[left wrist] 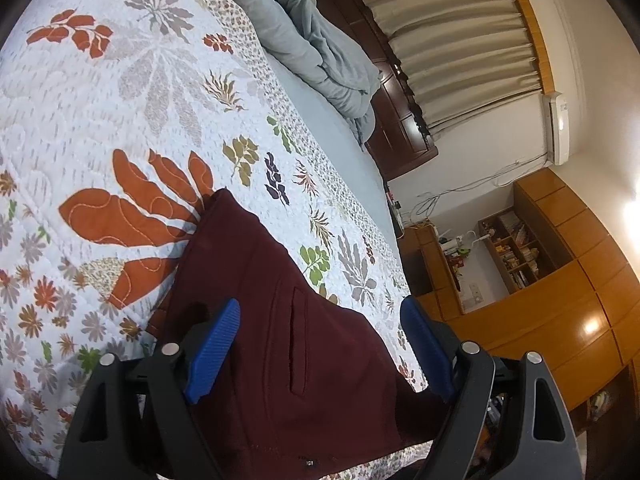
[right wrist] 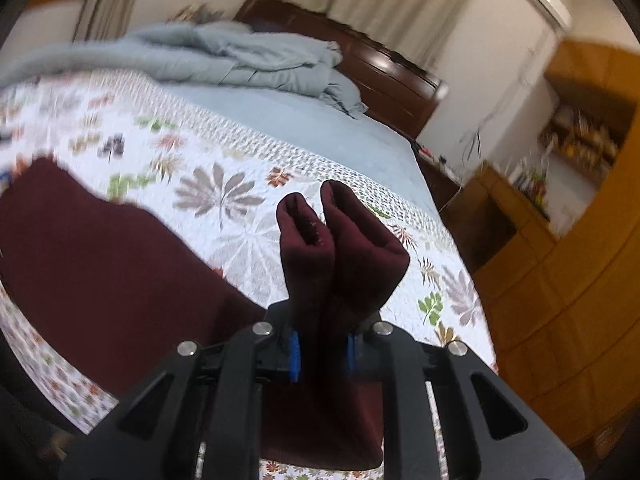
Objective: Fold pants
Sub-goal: 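Carry the held corner with the right gripper over the trousers and lower it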
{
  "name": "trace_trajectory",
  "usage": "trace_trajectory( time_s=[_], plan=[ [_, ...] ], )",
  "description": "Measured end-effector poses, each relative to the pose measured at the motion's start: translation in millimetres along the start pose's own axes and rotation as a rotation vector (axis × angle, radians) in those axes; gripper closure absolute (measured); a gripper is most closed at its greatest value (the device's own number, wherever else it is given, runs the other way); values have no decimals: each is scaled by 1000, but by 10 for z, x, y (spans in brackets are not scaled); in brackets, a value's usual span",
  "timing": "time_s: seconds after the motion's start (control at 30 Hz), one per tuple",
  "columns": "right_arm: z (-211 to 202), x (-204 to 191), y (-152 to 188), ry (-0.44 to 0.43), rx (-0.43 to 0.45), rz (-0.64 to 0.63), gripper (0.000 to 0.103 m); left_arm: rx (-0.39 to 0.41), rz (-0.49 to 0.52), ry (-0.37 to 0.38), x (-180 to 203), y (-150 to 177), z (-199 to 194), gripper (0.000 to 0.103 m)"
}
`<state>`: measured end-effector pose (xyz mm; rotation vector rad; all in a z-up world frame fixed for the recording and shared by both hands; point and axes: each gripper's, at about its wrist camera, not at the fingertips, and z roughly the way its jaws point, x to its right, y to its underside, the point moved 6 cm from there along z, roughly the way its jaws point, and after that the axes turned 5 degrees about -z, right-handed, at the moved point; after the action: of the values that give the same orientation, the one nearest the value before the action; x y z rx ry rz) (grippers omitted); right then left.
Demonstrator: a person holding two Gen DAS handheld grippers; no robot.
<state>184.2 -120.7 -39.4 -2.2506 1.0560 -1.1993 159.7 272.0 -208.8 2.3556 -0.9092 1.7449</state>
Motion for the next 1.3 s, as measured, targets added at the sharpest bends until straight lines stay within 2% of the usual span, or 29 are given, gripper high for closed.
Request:
trace_trajectory(
  time_s=[0.17,0.33,0.57,1.13,1.27,1.3],
  plan=[
    [118,-569,-1,62,1,-200,88,-2,-3,11,-6,-6,-19,20],
    [260,-1151,161,102,7,-410,88,-3,-10,19,-25,-17,-48,20],
    [402,-1539,458,106,5,-582,88,-6,-18,25,-42,-21,-60,20],
    [454,-1666,662,108,-8,-699,87,-2,-29,27,-53,-8,-89,20],
    [481,-1726,704,64,-27,-673,79,0,-36,30,-59,-21,-84,20],
    [429,-1710,681,45,-21,-648,71,-2,-37,30,-61,-21,-81,20]
  ],
)
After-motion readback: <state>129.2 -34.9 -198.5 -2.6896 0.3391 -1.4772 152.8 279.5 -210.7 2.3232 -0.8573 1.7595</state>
